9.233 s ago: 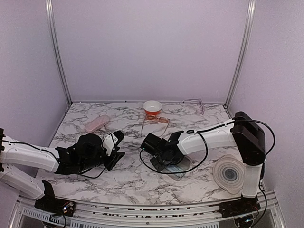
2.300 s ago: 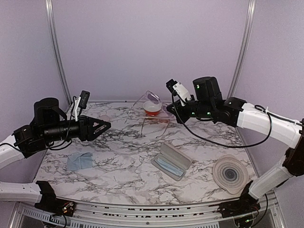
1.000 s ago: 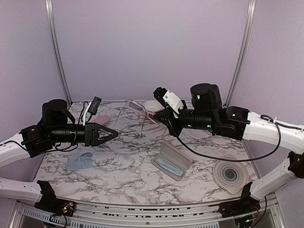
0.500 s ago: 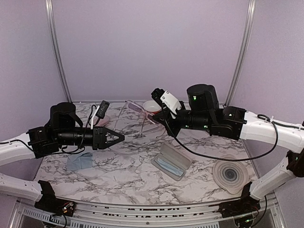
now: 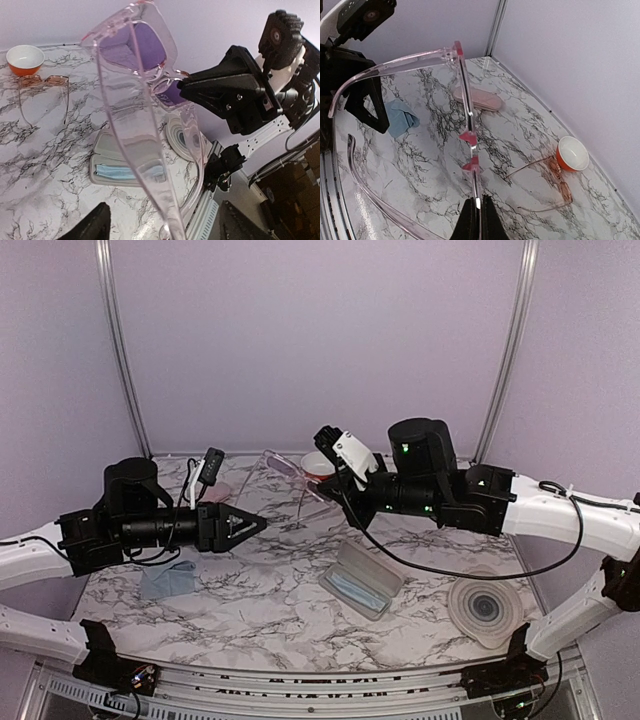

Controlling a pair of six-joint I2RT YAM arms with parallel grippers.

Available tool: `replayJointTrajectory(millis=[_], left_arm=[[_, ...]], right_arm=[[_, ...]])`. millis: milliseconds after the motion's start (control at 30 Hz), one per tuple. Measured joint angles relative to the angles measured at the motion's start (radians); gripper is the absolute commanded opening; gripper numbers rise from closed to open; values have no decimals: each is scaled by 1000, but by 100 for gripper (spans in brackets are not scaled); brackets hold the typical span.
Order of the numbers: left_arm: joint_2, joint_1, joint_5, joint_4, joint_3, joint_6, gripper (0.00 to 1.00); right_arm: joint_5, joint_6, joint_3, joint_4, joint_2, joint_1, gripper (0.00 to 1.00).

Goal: Organize the sunglasses
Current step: Fold the right temple of the sunglasses on the sunglasses.

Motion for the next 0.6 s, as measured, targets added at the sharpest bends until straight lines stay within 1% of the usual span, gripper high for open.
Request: replayJointTrajectory(millis=[67, 100, 167, 233, 267, 433, 500, 600], left_arm=[[-23, 0, -31, -10, -6, 2, 89], [-36, 0, -43, -15, -9, 6, 90], [-71, 0, -79, -32, -17, 7, 91], [-105, 0, -115, -44, -23, 6, 89], [-128, 0, -138, -46, -31, 6, 87], [-208, 0, -206, -76, -62, 9, 61], [-224, 0, -210, -84, -73, 6, 54], [-218, 0, -180, -85, -87, 8, 48]], right_arm=[[18, 1, 0, 0, 0, 0, 0], [22, 1, 0, 0, 0, 0, 0], [41, 6, -2, -1, 0, 0, 0], [68, 18, -2, -2, 0, 0, 0], [89, 29, -2, -4, 0, 0, 0], [208, 115, 13, -35, 4, 0, 0], [232, 154, 39, -45, 17, 0, 0], [244, 219, 92, -54, 44, 0, 0]])
